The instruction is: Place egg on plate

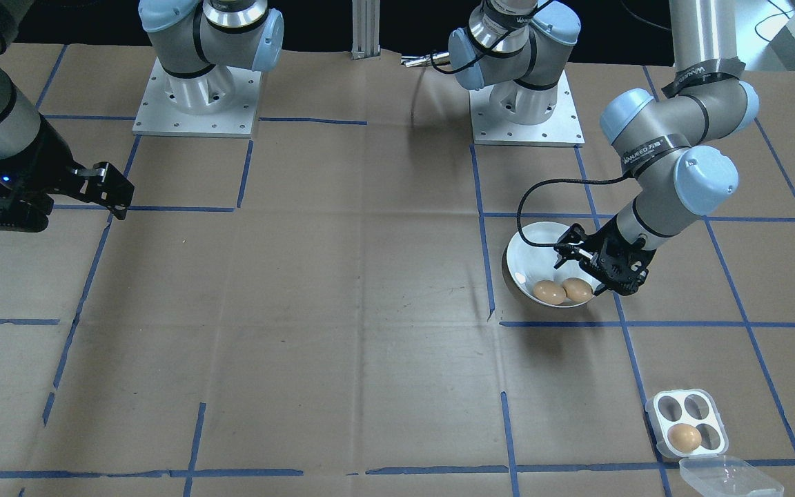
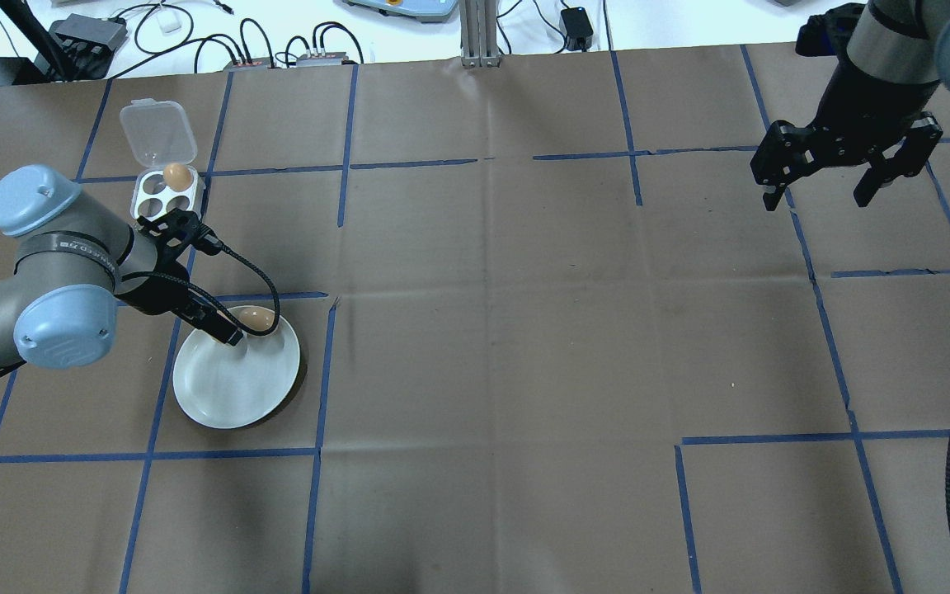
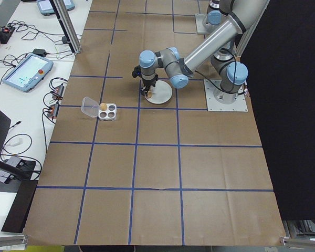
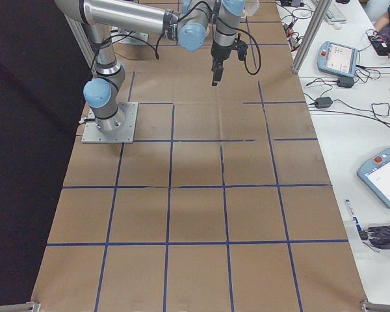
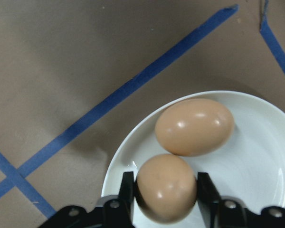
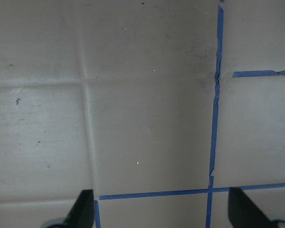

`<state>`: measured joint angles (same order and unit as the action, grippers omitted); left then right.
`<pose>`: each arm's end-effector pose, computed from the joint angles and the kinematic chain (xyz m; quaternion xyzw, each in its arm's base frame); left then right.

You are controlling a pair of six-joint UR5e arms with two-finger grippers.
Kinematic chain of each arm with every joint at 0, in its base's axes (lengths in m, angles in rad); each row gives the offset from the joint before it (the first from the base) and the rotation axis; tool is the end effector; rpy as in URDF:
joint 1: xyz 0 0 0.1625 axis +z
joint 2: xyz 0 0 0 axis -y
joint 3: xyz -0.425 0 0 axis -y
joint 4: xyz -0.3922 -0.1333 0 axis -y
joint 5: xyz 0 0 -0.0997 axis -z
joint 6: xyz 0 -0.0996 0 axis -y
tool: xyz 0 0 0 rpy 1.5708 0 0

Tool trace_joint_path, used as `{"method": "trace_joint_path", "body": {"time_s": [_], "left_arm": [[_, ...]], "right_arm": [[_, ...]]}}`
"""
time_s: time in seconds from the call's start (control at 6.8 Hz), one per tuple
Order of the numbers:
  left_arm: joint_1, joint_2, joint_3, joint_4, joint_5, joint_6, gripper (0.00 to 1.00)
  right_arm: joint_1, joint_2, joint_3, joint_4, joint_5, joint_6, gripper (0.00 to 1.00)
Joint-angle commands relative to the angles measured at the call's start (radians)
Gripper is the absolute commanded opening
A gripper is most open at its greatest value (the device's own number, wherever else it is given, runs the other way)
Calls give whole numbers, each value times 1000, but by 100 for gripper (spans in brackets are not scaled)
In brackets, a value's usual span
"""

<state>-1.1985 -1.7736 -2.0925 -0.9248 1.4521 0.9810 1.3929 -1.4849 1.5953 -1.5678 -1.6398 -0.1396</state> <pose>0.0361 -0.4914 0.2124 -0.2967 -0.9523 0.0066 0.0707 0.0335 -0.5283 0.4327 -0.0172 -0.9977 -0.0614 0.0251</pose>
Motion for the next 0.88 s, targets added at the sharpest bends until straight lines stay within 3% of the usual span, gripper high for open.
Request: {"method": "trace_joint_path", "body": {"time_s": [0.0,0.29,0.74], "left_arm": [[19,19,87,-67,13,-4,100],[23,-83,303,-161,27,-54,100],[25,-297,565,-155,42,-478,100]], "right_arm": [[0,0,0,0,0,0,100],[0,0,0,0,0,0,100],[0,0,0,0,0,0,100]]}}
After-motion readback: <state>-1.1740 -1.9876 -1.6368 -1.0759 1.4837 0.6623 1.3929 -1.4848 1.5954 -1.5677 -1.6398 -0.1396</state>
